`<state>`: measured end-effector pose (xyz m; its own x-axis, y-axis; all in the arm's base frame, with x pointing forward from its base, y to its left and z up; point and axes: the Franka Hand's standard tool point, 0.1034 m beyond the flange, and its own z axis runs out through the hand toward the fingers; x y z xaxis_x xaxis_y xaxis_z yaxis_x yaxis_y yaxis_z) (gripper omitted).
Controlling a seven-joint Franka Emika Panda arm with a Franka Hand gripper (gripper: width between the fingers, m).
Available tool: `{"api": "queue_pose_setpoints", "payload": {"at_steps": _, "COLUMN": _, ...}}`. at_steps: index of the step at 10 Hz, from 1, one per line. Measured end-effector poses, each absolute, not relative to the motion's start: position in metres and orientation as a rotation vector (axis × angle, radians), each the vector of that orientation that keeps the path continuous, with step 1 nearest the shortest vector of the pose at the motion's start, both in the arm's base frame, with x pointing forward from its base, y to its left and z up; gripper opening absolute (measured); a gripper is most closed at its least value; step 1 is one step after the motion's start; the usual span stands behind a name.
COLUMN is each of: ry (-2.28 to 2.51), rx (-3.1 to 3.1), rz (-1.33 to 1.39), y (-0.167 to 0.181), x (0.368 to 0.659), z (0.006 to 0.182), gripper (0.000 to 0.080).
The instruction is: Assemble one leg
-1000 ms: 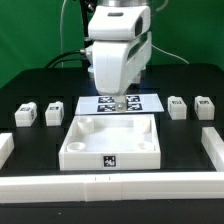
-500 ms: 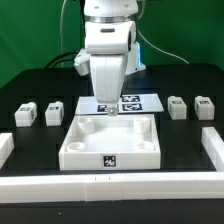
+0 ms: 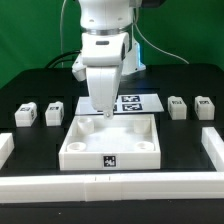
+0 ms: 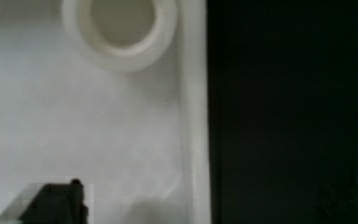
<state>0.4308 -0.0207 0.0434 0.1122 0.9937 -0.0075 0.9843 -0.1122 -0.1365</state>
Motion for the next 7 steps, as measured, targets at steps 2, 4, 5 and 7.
{"api": "queue_pose_setpoints", "payload": {"at_steps": 2, "ry": -2.015, "rx": -2.244, "rz": 0.173, "y": -0.015, "x": 0.416, "z": 0.03, "gripper": 0.065}}
{"api": "queue_pose_setpoints", "payload": {"at_steps": 4, "ry": -2.021, "rx": -2.21, "rz": 0.186, "y": -0.005, "x": 0.412, "z": 0.02, "gripper": 0.065}}
{"api": "queue_pose_setpoints", "payload": {"at_steps": 5, "ry": -2.02, "rx": -2.204, "rz": 0.19, "y": -0.003, "x": 0.412, "z": 0.017, "gripper": 0.065}}
{"api": "queue_pose_setpoints", "payload": {"at_steps": 7, "ry": -2.012, "rx": -2.205, "rz": 0.194, "y": -0.004, "x": 0.411, "z": 0.014, "gripper": 0.0627}}
